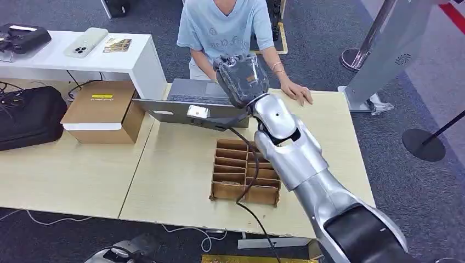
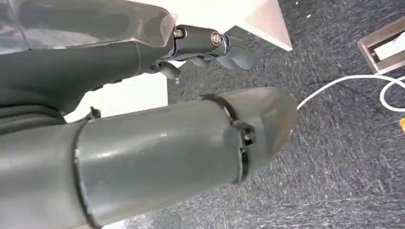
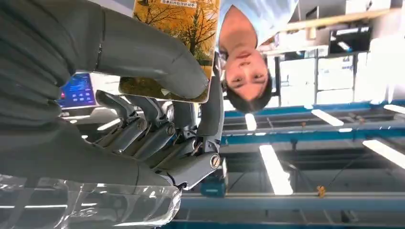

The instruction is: Pass the card to the sensor for recognition and then transmit it.

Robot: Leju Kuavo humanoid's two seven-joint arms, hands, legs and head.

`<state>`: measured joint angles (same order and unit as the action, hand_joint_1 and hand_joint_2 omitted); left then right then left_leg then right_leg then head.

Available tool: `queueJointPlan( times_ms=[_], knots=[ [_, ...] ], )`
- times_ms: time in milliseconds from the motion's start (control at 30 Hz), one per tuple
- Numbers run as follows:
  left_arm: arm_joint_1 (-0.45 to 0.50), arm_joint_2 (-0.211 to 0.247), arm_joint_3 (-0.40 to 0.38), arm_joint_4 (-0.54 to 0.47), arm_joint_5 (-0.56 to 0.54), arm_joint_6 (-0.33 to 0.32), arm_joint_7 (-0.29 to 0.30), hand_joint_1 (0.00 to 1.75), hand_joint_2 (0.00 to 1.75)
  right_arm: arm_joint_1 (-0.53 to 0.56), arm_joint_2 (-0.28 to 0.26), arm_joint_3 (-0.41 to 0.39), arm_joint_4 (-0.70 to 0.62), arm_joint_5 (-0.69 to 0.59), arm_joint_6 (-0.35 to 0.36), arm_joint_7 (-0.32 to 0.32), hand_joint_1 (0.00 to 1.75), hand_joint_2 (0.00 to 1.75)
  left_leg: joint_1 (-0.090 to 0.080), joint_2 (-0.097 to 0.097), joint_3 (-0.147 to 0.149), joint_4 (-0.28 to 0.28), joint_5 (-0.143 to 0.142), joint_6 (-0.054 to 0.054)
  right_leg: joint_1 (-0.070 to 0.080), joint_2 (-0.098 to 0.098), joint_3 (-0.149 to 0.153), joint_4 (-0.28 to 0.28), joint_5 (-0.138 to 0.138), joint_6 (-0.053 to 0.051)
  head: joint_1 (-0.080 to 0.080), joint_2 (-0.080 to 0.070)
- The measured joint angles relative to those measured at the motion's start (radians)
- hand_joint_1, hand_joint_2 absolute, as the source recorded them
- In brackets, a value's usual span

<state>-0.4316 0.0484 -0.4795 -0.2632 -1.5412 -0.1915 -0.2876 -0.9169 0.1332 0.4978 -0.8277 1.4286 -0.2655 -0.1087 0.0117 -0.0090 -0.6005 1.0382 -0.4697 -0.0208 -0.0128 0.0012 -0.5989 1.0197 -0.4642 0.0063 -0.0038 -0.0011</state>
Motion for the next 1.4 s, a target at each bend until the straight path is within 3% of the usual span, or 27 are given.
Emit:
queueJointPlan(
  times_ms=[500, 667, 833, 933, 1267, 1400],
  knots=[
    [-0.033, 0.000, -0.051, 0.000, 0.000, -0.009, -0.058, 0.00, 0.00, -0.189, 0.105, 0.072, 0.298, 0.038, 0.095, 0.012, 1.75, 1.75, 0.000, 0.000, 0.000, 0.000, 0.000, 0.000, 0.000, 0.000, 0.000, 0.000, 0.000, 0.000, 0.000, 0.000],
    [-0.042, 0.000, -0.069, 0.001, 0.000, -0.015, -0.064, 0.00, 0.00, -0.229, 0.132, 0.074, 0.370, 0.012, 0.169, 0.039, 1.75, 1.75, 0.000, 0.000, 0.000, 0.000, 0.000, 0.000, 0.000, 0.000, 0.000, 0.000, 0.000, 0.000, 0.000, 0.000],
    [-0.048, 0.000, -0.082, 0.003, 0.000, -0.027, -0.072, 0.00, 0.00, -0.260, 0.156, 0.046, 0.434, -0.068, 0.342, 0.117, 1.75, 1.75, 0.000, 0.000, 0.000, 0.000, 0.000, 0.000, 0.000, 0.000, 0.000, 0.000, 0.000, 0.000, 0.000, 0.000],
    [-0.052, 0.000, -0.091, 0.004, 0.000, -0.036, -0.076, 0.00, 0.00, -0.277, 0.161, 0.017, 0.462, -0.109, 0.393, 0.156, 1.75, 1.75, 0.000, 0.000, 0.000, 0.000, 0.000, 0.000, 0.000, 0.000, 0.000, 0.000, 0.000, 0.000, 0.000, 0.000],
    [-0.068, -0.001, -0.114, 0.008, 0.000, -0.050, -0.091, 0.00, 0.00, -0.285, 0.161, -0.051, 0.500, -0.143, 0.386, 0.161, 1.75, 1.75, 0.000, 0.000, 0.000, 0.001, 0.000, 0.000, 0.000, 0.000, 0.000, 0.000, 0.000, 0.000, 0.000, 0.000],
    [-0.072, -0.001, -0.114, 0.008, 0.002, -0.037, -0.129, 0.00, 0.00, -0.288, 0.161, -0.059, 0.504, -0.140, 0.375, 0.158, 1.75, 1.75, 0.000, 0.000, 0.000, 0.001, 0.000, 0.000, 0.000, 0.000, 0.000, 0.000, 0.000, 0.000, 0.000, 0.000]
  ],
)
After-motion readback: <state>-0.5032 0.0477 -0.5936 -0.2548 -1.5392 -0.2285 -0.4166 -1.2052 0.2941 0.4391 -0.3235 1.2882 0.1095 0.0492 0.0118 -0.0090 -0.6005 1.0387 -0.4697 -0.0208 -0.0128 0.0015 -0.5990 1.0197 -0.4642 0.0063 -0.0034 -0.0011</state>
